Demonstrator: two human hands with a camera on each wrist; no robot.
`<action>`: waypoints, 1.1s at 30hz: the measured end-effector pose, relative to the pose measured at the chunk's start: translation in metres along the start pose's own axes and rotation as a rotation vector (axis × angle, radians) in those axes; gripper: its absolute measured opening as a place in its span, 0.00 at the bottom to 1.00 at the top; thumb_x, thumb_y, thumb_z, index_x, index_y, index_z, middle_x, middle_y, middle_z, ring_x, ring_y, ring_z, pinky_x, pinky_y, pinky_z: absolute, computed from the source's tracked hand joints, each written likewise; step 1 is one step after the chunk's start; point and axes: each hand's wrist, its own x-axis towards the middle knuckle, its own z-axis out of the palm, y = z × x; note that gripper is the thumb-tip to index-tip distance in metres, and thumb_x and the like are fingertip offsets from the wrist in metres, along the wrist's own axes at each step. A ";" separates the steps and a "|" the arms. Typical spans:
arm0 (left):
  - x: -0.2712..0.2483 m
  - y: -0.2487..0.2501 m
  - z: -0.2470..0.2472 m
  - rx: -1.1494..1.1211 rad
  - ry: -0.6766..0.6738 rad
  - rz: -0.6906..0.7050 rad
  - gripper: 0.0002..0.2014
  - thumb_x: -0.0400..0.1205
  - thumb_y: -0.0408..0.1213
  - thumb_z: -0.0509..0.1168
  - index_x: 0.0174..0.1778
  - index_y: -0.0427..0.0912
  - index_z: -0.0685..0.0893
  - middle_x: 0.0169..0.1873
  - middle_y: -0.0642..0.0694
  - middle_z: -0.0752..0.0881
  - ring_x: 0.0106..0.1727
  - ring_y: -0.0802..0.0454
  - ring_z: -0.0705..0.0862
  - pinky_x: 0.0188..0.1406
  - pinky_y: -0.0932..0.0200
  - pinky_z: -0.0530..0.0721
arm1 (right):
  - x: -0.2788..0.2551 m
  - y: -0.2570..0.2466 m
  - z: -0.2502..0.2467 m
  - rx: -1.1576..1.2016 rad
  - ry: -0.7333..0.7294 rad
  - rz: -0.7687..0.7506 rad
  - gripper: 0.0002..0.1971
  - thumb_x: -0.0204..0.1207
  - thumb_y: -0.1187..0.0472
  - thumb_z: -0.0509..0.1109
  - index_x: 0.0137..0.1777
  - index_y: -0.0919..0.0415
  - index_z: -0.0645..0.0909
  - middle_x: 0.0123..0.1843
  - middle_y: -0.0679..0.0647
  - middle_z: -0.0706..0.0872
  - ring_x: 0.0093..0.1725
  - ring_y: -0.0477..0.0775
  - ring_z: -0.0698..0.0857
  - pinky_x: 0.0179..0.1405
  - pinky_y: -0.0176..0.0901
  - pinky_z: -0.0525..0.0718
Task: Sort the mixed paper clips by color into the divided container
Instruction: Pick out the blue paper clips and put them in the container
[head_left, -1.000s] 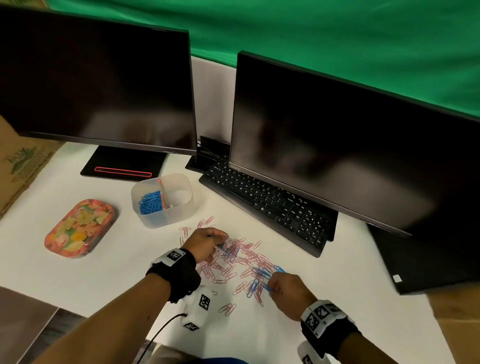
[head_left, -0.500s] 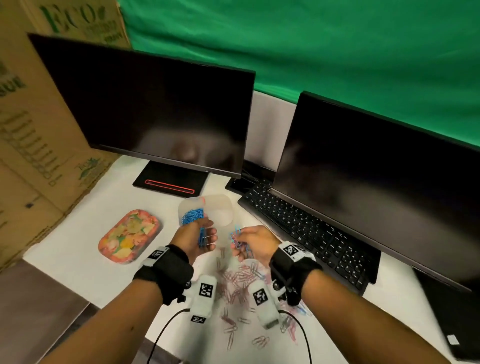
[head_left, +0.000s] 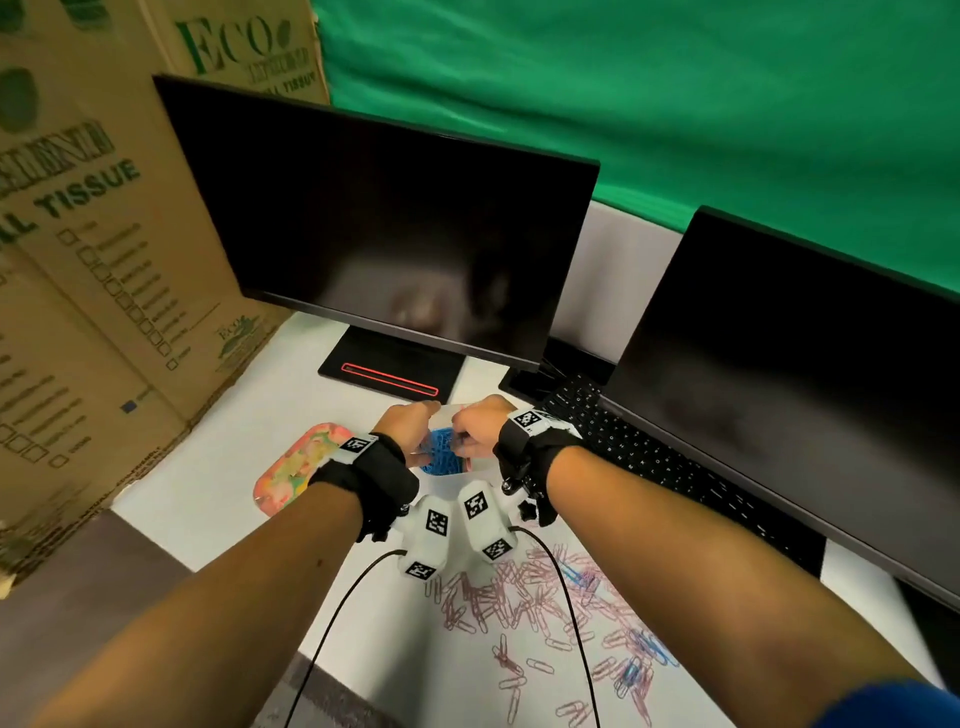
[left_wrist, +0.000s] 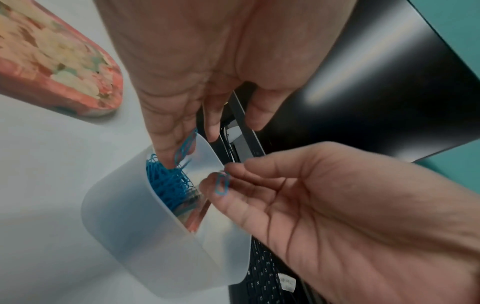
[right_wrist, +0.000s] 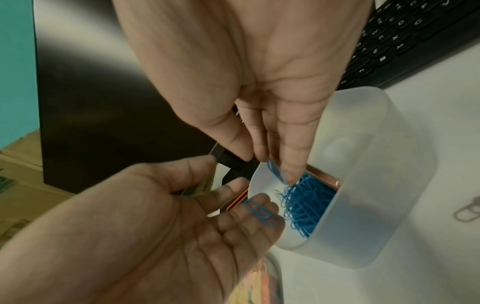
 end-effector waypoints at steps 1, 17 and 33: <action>-0.001 0.001 0.001 0.029 -0.002 0.021 0.19 0.84 0.42 0.62 0.68 0.37 0.76 0.55 0.37 0.78 0.59 0.39 0.79 0.51 0.48 0.82 | -0.003 -0.001 -0.003 0.022 -0.008 -0.008 0.18 0.73 0.65 0.68 0.63 0.65 0.79 0.53 0.60 0.84 0.48 0.57 0.87 0.49 0.51 0.90; -0.067 -0.108 0.116 1.006 -0.503 0.655 0.07 0.74 0.34 0.67 0.37 0.52 0.86 0.35 0.55 0.88 0.34 0.65 0.83 0.42 0.65 0.83 | -0.151 0.216 -0.152 -0.574 0.425 0.145 0.14 0.79 0.65 0.60 0.47 0.49 0.86 0.46 0.50 0.87 0.50 0.58 0.87 0.53 0.45 0.84; -0.086 -0.183 0.193 1.533 -0.542 0.639 0.10 0.80 0.39 0.62 0.49 0.40 0.86 0.51 0.42 0.87 0.54 0.41 0.86 0.53 0.50 0.85 | -0.160 0.293 -0.141 -0.752 0.415 0.077 0.14 0.78 0.65 0.64 0.62 0.56 0.81 0.61 0.53 0.84 0.59 0.54 0.83 0.57 0.39 0.81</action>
